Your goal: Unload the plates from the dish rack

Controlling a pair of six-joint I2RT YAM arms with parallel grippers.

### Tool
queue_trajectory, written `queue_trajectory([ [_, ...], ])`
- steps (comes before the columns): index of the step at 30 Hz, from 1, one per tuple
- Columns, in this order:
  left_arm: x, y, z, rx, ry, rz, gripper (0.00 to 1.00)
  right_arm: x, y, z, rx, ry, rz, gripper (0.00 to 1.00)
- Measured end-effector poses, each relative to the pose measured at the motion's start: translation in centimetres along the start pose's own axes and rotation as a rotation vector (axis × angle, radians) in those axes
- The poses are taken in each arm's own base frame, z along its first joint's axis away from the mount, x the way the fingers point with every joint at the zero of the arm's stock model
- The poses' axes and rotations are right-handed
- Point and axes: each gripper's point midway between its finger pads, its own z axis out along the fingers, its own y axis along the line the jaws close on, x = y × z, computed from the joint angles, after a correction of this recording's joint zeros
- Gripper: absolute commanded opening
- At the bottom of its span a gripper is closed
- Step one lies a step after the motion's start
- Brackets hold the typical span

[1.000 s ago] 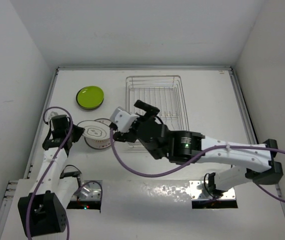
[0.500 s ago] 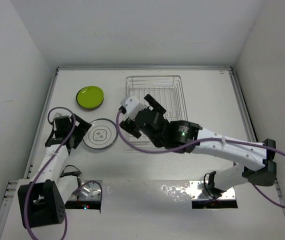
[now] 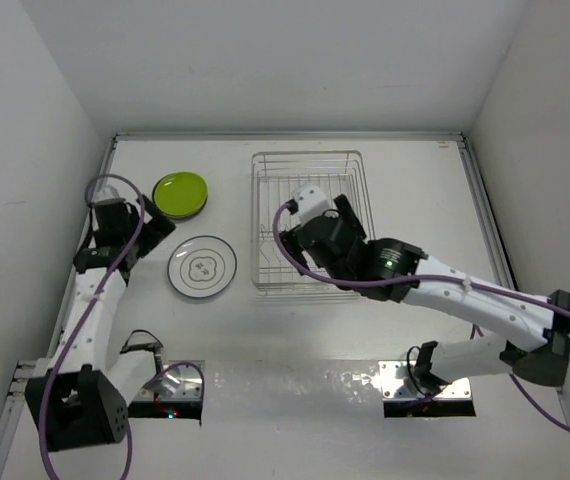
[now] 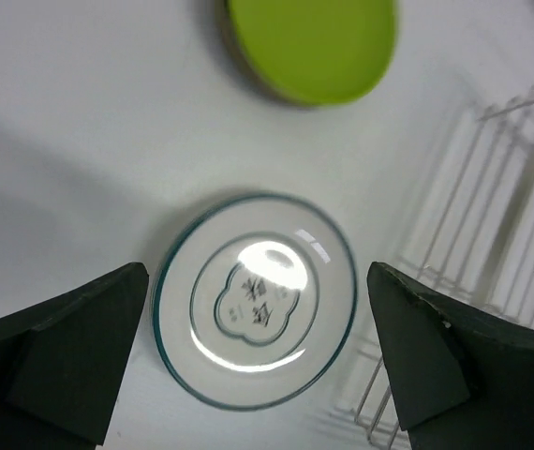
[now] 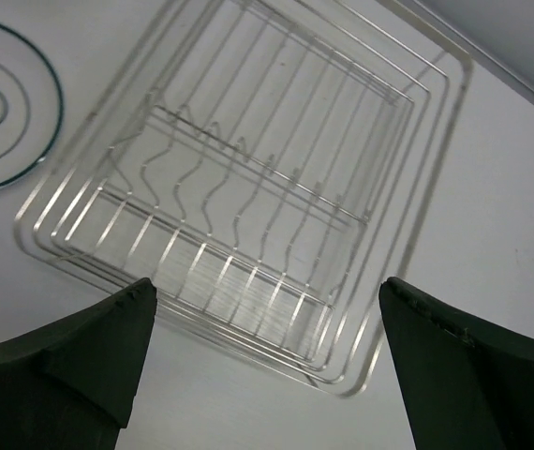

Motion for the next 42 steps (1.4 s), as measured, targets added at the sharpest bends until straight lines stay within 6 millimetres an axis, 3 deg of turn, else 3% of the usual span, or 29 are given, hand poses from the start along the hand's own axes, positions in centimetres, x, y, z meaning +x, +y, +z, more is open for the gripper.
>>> queue_trajectory([
  [3, -5.4, -2.4, -3.5, 0.038, -0.168, 0.102, 1.00, 1.4, -3.2, -2.0, 0.087, -0.030, 0.056, 0.99],
  [6, -8.1, -3.9, -6.3, 0.037, -0.299, 0.183, 1.00, 2.5, -6.6, -4.2, 0.169, -0.079, 0.119, 0.99],
  [9, -8.0, -3.8, -7.9, 0.034, -0.355, 0.252, 1.00, 3.2, -9.9, -6.6, 0.251, -0.126, 0.174, 0.99],
  [15, -7.3, -1.3, -10.7, 0.016, -0.459, 0.287, 1.00, 4.9, -16.0, -11.5, 0.383, -0.194, 0.251, 0.99],
  [20, -6.6, -1.2, -13.3, 0.092, -0.547, 0.287, 1.00, 7.3, -19.5, -14.4, 0.451, -0.225, 0.286, 0.99],
  [23, -6.9, -1.8, -13.9, 0.124, -0.573, 0.285, 1.00, 8.8, -20.7, -15.3, 0.484, -0.218, 0.280, 0.99],
  [28, -6.0, -2.1, -13.3, 0.141, -0.549, 0.304, 1.00, 10.6, -20.9, -15.1, 0.507, -0.180, 0.233, 0.99],
  [42, -6.3, -1.9, -14.1, 0.139, -0.583, 0.280, 1.00, 11.4, -20.6, -14.5, 0.519, -0.158, 0.202, 0.99],
])
